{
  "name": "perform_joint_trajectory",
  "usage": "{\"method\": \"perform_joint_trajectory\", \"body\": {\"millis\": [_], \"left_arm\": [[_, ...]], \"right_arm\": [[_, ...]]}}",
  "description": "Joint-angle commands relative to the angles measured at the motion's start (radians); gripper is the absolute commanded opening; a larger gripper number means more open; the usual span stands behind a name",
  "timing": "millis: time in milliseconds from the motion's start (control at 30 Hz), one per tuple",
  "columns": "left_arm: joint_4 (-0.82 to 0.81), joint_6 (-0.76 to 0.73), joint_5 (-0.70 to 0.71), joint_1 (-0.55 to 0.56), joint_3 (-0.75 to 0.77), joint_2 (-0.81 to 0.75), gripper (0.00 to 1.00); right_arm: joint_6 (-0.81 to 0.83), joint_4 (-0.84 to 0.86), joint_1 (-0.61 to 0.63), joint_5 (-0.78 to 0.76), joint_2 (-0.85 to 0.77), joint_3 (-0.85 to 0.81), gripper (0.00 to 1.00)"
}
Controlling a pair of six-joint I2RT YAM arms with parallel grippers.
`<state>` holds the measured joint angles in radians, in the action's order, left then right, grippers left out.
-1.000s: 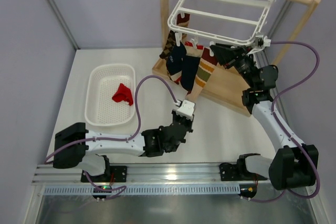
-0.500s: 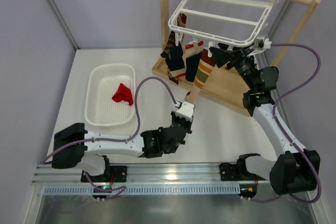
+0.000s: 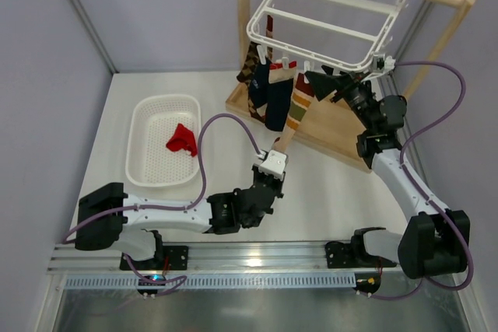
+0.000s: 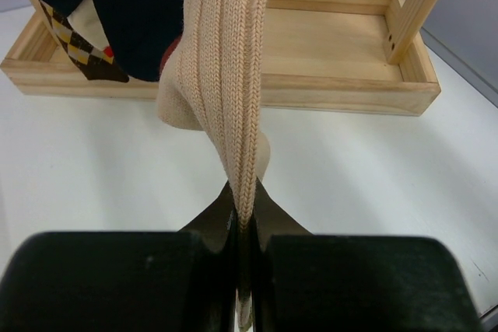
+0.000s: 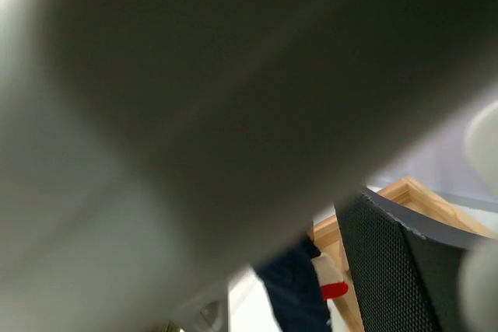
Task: Remove the socks clipped to the hanger
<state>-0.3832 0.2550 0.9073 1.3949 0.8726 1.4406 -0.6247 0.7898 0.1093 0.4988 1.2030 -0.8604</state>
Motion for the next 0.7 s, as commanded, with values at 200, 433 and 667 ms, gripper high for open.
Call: {"method": "perform_joint_trajectory", "body": {"millis": [200, 433, 667], "left_arm": [[-0.017, -0.020, 0.050, 0.021, 0.031, 0.032, 0.00], [-0.013, -0.008, 0.070, 0.026, 0.025, 0.034, 0.00], [0.000, 0.007, 0.073, 0.026, 0.032, 0.043, 0.00]], "right_arm": [[-0.007, 0.069, 0.043, 0.041, 0.040, -0.095, 0.92], [-0.009, 0.086, 0.066, 0.038, 0.036, -0.088, 0.91], [-0.032, 0.115, 0.082, 0.046, 0.024, -0.075, 0.91]]}}
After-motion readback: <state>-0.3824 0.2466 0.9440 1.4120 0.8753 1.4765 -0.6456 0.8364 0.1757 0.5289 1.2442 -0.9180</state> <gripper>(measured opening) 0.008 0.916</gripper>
